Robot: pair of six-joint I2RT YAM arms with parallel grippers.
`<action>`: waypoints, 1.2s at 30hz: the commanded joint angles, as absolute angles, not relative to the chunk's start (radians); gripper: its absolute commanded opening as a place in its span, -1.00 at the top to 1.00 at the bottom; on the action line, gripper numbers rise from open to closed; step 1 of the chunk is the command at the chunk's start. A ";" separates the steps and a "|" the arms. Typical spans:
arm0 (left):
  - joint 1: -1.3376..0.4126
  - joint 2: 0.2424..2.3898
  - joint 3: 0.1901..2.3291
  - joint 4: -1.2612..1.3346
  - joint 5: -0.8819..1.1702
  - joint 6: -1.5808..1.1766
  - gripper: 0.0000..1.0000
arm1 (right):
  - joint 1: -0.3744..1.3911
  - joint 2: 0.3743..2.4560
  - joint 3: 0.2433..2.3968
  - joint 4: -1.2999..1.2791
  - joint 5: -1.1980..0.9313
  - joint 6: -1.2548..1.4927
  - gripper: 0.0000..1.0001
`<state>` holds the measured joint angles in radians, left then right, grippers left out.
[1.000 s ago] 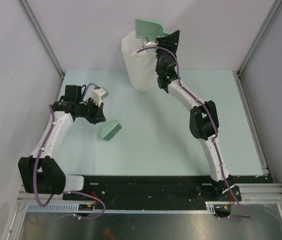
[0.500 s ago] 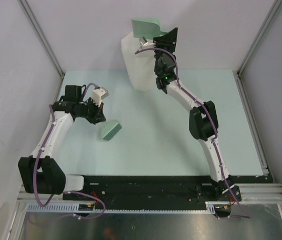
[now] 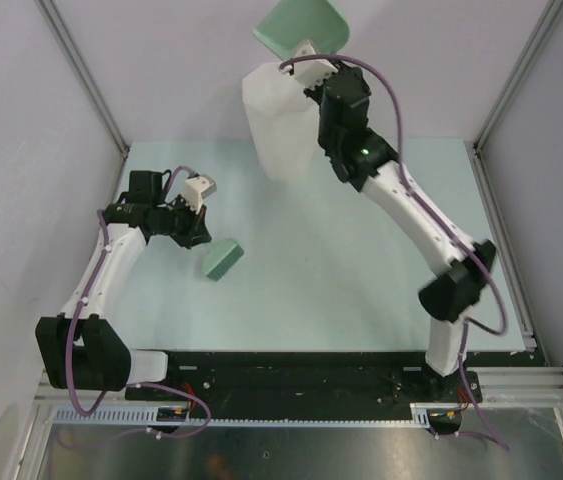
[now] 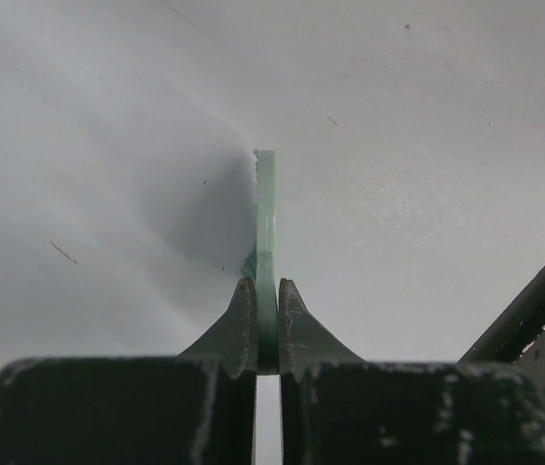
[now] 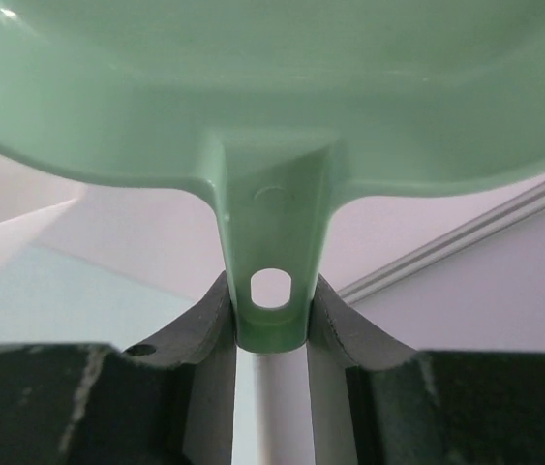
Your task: Sweep away the paper scraps from the table
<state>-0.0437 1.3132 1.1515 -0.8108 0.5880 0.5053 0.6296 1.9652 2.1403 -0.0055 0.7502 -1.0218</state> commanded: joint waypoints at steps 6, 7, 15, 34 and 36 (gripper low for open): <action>-0.046 1.240 1.178 -0.804 0.644 0.474 1.00 | 0.709 1.473 1.760 -0.708 0.384 -0.105 1.00; -0.046 1.233 1.172 -0.804 0.638 0.474 1.00 | 0.710 1.442 1.700 -0.718 0.314 -0.024 1.00; -0.046 1.170 1.121 -0.802 0.635 0.463 1.00 | 0.709 1.319 1.312 -0.899 0.209 0.265 1.00; -0.046 1.146 1.088 -0.804 0.601 0.476 1.00 | 0.693 1.643 0.974 -0.709 -0.083 0.299 1.00; -0.046 1.149 1.088 -0.804 0.601 0.477 1.00 | 0.693 1.664 0.974 -0.709 -0.083 0.298 1.00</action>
<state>-0.0437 1.1759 1.0916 -0.8139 0.5941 0.4858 0.6861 1.6451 0.9668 -0.7567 -0.0299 0.2882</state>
